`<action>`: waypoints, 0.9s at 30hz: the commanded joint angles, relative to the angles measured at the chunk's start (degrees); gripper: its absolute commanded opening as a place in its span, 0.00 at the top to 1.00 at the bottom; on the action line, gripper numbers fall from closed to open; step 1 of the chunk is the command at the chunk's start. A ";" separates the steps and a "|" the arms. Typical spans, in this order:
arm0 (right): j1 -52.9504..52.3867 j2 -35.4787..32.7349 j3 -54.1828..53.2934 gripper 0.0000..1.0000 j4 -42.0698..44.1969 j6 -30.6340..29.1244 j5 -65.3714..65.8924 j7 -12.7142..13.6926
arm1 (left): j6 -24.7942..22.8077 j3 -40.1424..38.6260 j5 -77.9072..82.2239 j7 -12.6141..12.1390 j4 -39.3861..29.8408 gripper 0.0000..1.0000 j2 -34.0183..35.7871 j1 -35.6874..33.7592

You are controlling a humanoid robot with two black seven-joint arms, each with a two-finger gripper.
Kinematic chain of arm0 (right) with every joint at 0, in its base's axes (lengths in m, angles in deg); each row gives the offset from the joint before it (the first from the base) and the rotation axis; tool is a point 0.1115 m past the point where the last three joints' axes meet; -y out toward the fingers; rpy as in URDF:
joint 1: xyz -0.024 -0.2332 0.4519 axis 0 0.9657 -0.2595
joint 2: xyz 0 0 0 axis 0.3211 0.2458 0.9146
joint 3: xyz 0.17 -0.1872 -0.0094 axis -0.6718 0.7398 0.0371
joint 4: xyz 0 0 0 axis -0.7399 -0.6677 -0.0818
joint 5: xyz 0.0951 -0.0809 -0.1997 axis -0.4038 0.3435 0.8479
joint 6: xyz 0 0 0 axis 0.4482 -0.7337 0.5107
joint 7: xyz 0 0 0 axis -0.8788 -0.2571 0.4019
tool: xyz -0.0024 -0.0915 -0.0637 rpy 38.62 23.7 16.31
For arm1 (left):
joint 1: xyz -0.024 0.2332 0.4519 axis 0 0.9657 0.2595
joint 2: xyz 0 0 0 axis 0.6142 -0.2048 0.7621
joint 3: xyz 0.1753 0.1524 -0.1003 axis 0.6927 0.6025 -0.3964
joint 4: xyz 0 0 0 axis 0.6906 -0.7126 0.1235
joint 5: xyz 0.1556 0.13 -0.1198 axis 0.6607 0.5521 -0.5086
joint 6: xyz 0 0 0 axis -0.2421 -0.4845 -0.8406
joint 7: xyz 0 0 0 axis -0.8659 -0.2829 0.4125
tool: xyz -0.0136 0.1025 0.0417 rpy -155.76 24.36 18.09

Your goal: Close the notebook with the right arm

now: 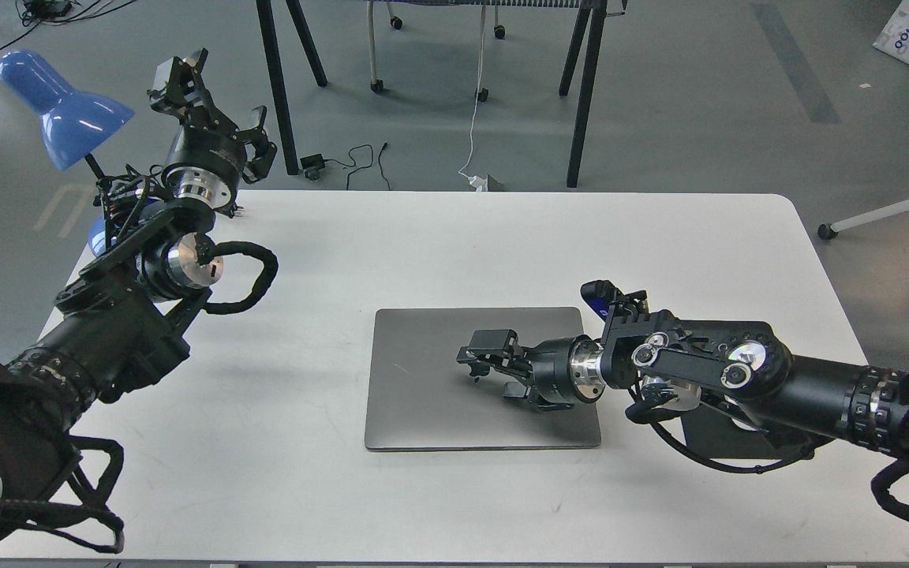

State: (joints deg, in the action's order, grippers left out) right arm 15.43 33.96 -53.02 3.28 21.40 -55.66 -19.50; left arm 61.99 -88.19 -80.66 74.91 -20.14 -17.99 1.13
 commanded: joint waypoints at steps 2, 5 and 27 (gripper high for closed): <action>-0.68 0.22 -1.40 0.00 0.15 0.18 -0.40 -0.09 | 0.00 0.00 0.01 0.00 0.00 0.00 0.00 0.00; -1.73 -0.13 -6.83 0.00 0.41 0.18 -0.41 -0.09 | 0.00 0.00 0.01 0.00 0.00 0.00 0.00 0.00; 3.54 -0.57 -68.72 0.00 16.06 -5.71 -8.66 -1.50 | 0.00 0.00 0.01 0.00 0.00 0.00 -0.09 0.00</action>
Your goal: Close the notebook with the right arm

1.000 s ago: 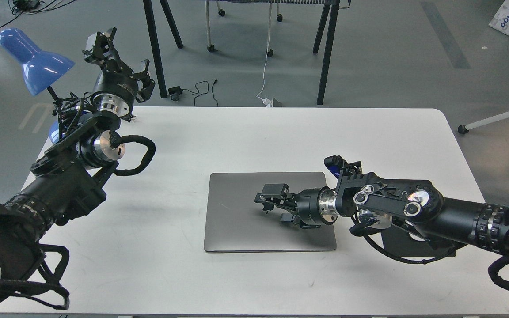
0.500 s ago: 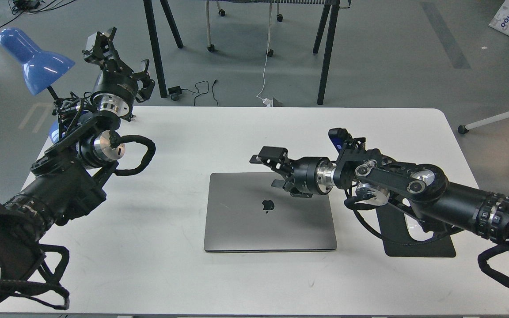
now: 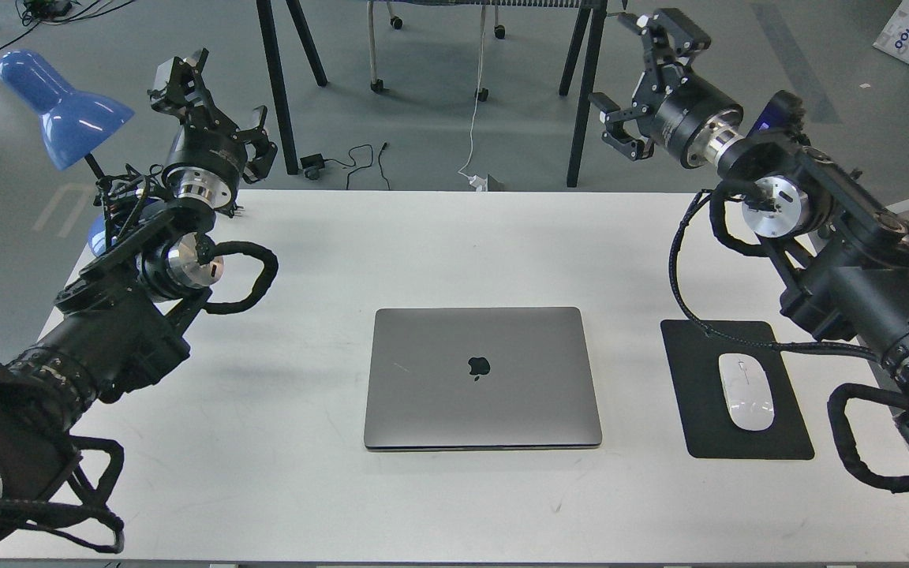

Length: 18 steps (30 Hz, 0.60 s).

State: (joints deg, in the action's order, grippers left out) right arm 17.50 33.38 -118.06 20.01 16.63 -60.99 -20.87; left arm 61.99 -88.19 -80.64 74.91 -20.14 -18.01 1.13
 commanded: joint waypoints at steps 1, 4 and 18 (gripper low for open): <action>2.00 -0.16 -4.39 0.00 -0.75 -1.20 -4.29 -0.13 | 0.00 0.00 0.00 0.00 0.00 0.00 -0.07 0.00; 3.50 -0.68 -5.45 0.00 -1.19 -3.04 -7.02 -0.65 | 0.00 0.00 0.00 0.00 0.00 0.00 -0.07 0.00; 9.74 -2.97 -5.63 0.00 -1.90 -7.23 -11.86 -2.68 | 0.00 0.00 0.00 0.00 0.00 0.00 -0.07 0.00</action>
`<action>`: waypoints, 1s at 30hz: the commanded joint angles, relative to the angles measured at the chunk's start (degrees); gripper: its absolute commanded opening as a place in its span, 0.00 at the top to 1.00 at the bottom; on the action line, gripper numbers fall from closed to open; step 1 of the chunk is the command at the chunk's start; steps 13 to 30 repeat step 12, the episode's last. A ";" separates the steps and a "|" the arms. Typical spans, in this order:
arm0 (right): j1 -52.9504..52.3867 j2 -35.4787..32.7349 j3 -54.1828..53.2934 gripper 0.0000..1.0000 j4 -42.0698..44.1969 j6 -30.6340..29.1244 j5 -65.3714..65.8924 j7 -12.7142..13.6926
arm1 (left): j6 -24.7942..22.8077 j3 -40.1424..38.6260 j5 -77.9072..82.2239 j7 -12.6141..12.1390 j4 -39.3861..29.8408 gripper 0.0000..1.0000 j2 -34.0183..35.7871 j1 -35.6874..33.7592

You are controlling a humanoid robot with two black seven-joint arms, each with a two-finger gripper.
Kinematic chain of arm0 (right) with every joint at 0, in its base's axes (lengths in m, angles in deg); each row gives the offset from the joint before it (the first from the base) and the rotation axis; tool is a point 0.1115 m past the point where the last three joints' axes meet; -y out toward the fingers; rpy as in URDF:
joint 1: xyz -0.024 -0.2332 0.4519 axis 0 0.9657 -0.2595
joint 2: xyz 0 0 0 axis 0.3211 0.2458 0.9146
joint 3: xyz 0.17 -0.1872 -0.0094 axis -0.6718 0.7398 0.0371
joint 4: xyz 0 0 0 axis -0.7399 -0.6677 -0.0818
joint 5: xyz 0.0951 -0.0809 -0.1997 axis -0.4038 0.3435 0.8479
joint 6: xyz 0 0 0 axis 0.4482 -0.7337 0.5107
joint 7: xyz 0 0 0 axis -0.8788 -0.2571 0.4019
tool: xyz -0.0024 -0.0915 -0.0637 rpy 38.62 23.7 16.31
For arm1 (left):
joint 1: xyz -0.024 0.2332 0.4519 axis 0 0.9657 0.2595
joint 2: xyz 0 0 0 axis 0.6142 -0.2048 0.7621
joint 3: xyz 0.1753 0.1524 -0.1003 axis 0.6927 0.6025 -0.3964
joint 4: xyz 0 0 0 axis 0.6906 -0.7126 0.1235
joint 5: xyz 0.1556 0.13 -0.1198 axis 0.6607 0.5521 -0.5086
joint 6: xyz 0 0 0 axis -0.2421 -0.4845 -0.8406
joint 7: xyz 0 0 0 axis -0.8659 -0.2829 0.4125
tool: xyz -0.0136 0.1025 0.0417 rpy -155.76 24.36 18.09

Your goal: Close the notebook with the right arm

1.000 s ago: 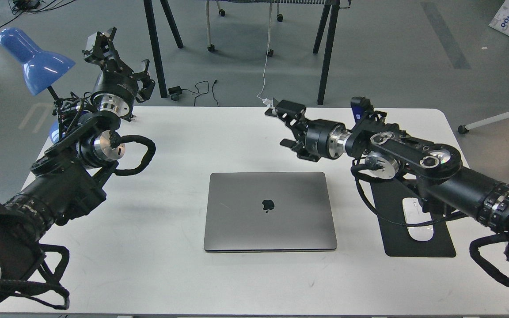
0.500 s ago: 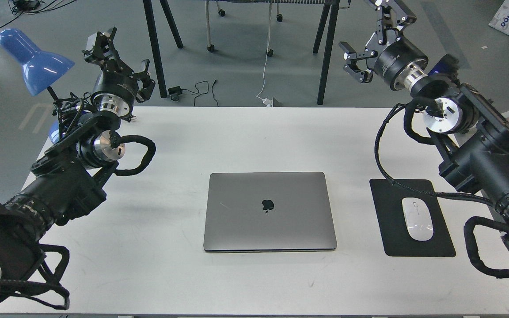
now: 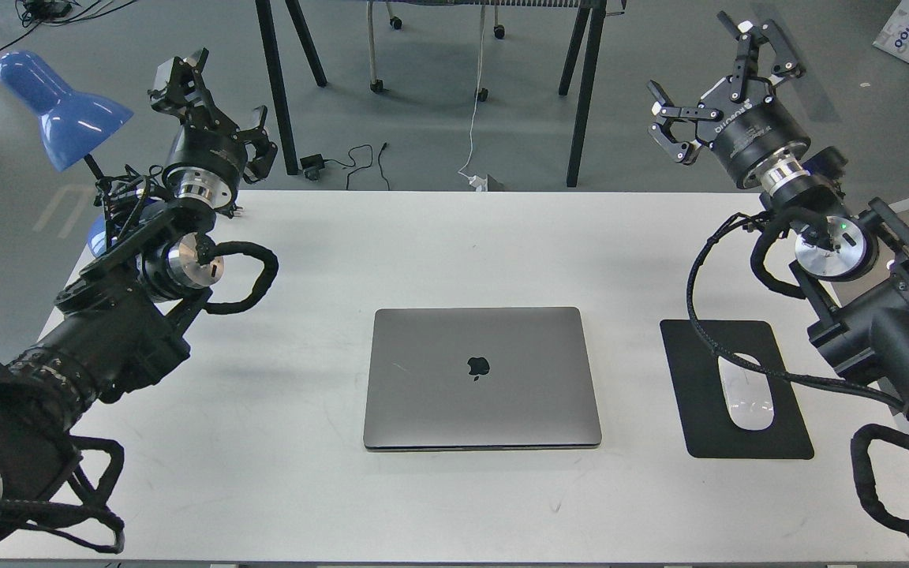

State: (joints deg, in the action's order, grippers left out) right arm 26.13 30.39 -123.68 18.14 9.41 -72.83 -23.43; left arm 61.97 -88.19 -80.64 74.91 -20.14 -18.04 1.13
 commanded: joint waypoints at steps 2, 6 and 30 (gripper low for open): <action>1.19 0.02 -0.27 0.00 -0.03 -0.01 -0.02 -0.20 | 0.03 0.00 0.00 0.00 0.00 0.00 -0.04 0.00; 1.11 0.19 -0.97 0.00 -0.03 -0.01 -0.02 -0.20 | 0.03 0.00 0.00 0.00 0.00 0.00 -0.04 0.00; 1.11 0.10 -0.89 0.00 -0.03 -0.01 -0.02 -0.20 | 0.03 0.00 0.00 0.00 0.00 0.00 -0.04 0.00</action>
